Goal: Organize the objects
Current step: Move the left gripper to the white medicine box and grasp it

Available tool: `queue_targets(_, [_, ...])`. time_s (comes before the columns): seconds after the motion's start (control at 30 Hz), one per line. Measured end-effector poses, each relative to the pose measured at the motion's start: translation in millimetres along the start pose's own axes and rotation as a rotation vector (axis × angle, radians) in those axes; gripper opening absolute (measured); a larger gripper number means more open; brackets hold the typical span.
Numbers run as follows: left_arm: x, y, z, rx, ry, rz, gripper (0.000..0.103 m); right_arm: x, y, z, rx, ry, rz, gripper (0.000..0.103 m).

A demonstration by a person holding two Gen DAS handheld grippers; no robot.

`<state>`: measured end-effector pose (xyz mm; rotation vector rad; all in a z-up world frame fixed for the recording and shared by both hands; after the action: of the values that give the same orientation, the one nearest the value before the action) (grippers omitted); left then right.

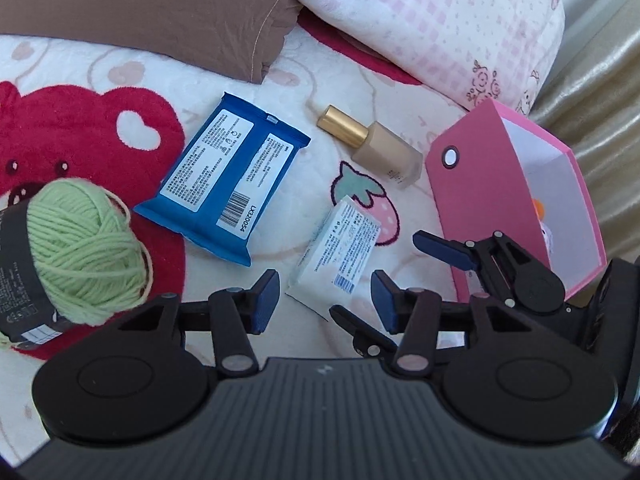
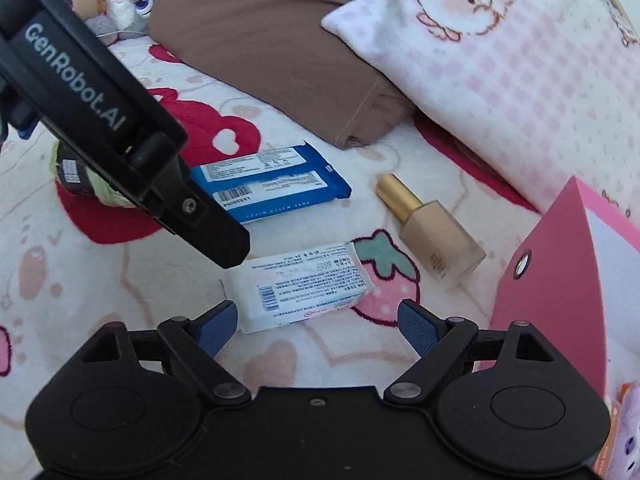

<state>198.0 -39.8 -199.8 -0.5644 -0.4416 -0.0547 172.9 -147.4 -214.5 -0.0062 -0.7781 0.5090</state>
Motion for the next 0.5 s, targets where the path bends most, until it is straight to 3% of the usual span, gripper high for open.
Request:
queue_targets(0.13, [-2, 5, -15, 0.009, 0.027, 0.011, 0.046, -4, 1, -10, 0.037, 0.006, -0.001, 0.093])
queue_targets(0.2, [-5, 9, -24, 0.018, 0.051, 0.016, 0.031, -6, 0, -21, 0.037, 0.046, -0.018, 0.099])
queue_targets(0.37, [-11, 18, -33, 0.004, 0.045, 0.075, 0.027, -4, -1, -36, 0.066, 0.010, -0.027, 0.102])
queue_targets(0.5, [-14, 21, -32, -0.048, 0.001, 0.127, 0.027, -3, 1, -33, 0.062, -0.026, 0.010, 0.101])
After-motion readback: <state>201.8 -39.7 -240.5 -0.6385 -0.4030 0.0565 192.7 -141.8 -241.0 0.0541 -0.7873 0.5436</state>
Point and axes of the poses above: each gripper's, at about its wrist camera, not at the fingertips, and z roughly against the way its jaws point, y to its left, x to its top, the point moved 8 cm from there along -z, roughly the way its jaws point, and after that the axes turned 3 degrees about -x, right-handed, at the moved point
